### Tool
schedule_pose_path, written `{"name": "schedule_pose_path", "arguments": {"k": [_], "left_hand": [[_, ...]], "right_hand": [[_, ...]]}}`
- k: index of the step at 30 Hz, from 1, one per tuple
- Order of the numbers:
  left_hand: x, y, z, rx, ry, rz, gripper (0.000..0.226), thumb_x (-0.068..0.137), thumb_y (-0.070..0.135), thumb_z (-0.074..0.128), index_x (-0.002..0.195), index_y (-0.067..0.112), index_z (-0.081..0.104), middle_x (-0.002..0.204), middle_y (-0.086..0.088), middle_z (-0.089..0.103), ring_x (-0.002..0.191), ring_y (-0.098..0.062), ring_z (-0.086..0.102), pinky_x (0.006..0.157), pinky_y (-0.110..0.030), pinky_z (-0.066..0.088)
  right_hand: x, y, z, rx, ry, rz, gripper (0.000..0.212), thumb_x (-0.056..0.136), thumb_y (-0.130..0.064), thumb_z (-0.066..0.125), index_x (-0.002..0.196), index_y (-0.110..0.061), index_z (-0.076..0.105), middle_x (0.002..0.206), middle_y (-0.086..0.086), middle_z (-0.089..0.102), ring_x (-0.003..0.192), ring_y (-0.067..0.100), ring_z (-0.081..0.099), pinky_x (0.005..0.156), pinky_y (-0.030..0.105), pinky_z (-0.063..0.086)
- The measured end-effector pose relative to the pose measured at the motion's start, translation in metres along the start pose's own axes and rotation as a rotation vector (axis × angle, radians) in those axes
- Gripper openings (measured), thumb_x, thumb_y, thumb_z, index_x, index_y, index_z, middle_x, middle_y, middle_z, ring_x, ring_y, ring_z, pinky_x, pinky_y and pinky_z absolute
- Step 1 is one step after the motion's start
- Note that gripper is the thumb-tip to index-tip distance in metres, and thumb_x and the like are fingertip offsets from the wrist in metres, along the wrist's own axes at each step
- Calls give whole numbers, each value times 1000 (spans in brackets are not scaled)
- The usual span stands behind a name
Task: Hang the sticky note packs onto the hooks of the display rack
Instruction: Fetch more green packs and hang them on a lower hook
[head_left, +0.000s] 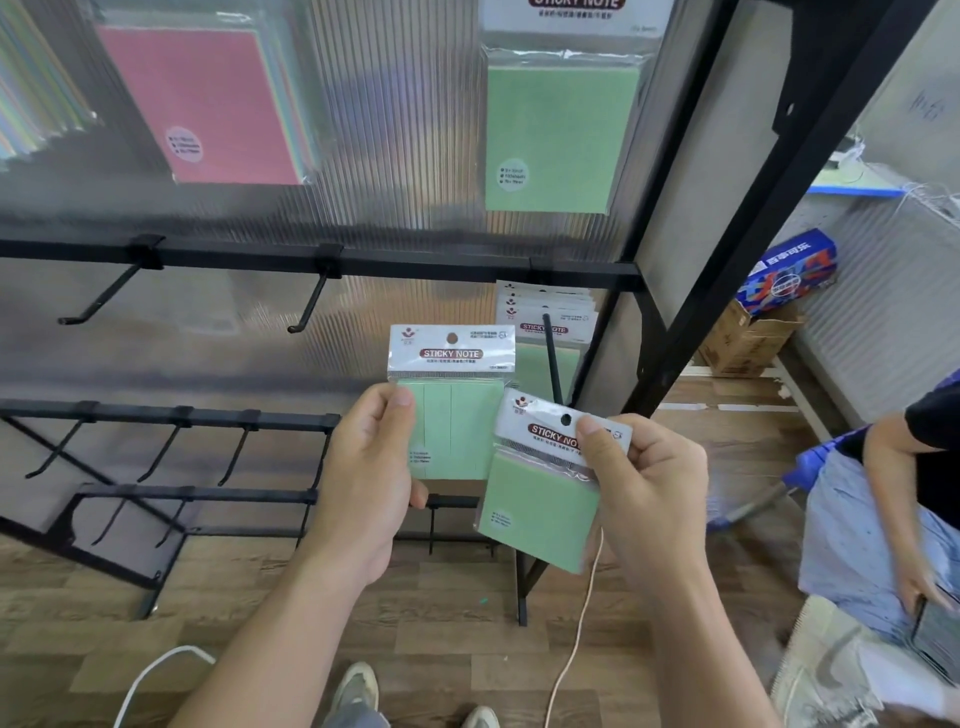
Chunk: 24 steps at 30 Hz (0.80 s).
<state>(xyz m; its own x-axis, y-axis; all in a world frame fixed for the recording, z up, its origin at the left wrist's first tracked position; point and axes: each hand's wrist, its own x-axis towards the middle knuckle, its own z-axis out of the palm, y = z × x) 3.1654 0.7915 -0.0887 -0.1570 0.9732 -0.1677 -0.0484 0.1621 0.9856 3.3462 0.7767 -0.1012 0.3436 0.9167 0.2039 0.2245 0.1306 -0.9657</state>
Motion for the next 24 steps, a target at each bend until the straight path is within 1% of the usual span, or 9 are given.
{"name": "schedule_pose_path", "arguments": {"k": [3, 5, 8, 10, 13, 14, 18, 21, 24], "left_hand": [[1, -2, 0, 0, 14, -1, 26, 105, 26, 38, 94, 20, 61, 90, 11, 72, 75, -11, 60, 39, -21, 35], [3, -2, 0, 1, 34, -2, 26, 105, 27, 38, 96, 21, 61, 89, 13, 72, 74, -9, 61, 40, -21, 35], [4, -2, -2, -10, 58, -9, 26, 105, 29, 38, 97, 22, 61, 90, 14, 72, 73, -7, 61, 40, -21, 35], [5, -2, -3, -12, 72, -7, 26, 105, 29, 37, 95, 23, 61, 88, 15, 72, 71, -5, 61, 40, -21, 35], [6, 0, -6, 10, 95, -10, 26, 105, 32, 37, 98, 24, 61, 89, 14, 72, 70, -5, 59, 41, -21, 36], [6, 0, -7, 14, 104, -13, 26, 105, 33, 37, 99, 24, 61, 89, 13, 71, 70, -5, 59, 41, -21, 36], [6, 1, -10, 8, 115, -20, 26, 105, 33, 36, 98, 26, 61, 85, 15, 71, 61, 2, 57, 41, -20, 35], [5, 1, -13, 11, 111, -20, 27, 105, 33, 37, 96, 26, 61, 85, 16, 72, 60, 3, 56, 40, -19, 36], [3, 3, -16, 26, 91, -20, 27, 104, 35, 37, 98, 25, 62, 85, 14, 72, 60, 2, 57, 41, -18, 36]], "right_hand": [[1, 2, -1, -32, -13, -11, 28, 86, -21, 66, 61, -10, 65, 59, 0, 67, 51, 5, 57, 45, 20, 41], [4, 5, -1, -54, -6, 12, 28, 89, -15, 65, 61, -12, 66, 59, -4, 68, 51, 3, 58, 45, 19, 41], [9, 8, 3, -104, 5, 34, 28, 89, -16, 64, 62, -15, 66, 56, -12, 65, 50, -3, 56, 44, 16, 40], [14, 12, 5, -126, 9, 34, 27, 90, -19, 65, 63, -16, 66, 59, -11, 66, 52, -1, 59, 45, 20, 43], [23, 16, 9, -139, 17, 61, 25, 91, -26, 63, 67, -17, 67, 63, -3, 69, 61, 13, 67, 50, 32, 50], [27, 17, 11, -144, 17, 72, 25, 91, -27, 62, 69, -17, 67, 64, -3, 69, 63, 14, 68, 51, 34, 51], [44, 18, 19, -170, 30, 60, 26, 92, -30, 61, 70, -19, 66, 65, -4, 69, 65, 13, 67, 54, 37, 52], [61, 20, 26, -187, 49, 54, 26, 92, -32, 61, 70, -19, 67, 66, -6, 69, 68, 15, 66, 57, 38, 54], [76, 19, 31, -210, 72, 57, 30, 91, -35, 62, 69, -15, 66, 67, -2, 69, 69, 19, 66, 60, 43, 55]]}}
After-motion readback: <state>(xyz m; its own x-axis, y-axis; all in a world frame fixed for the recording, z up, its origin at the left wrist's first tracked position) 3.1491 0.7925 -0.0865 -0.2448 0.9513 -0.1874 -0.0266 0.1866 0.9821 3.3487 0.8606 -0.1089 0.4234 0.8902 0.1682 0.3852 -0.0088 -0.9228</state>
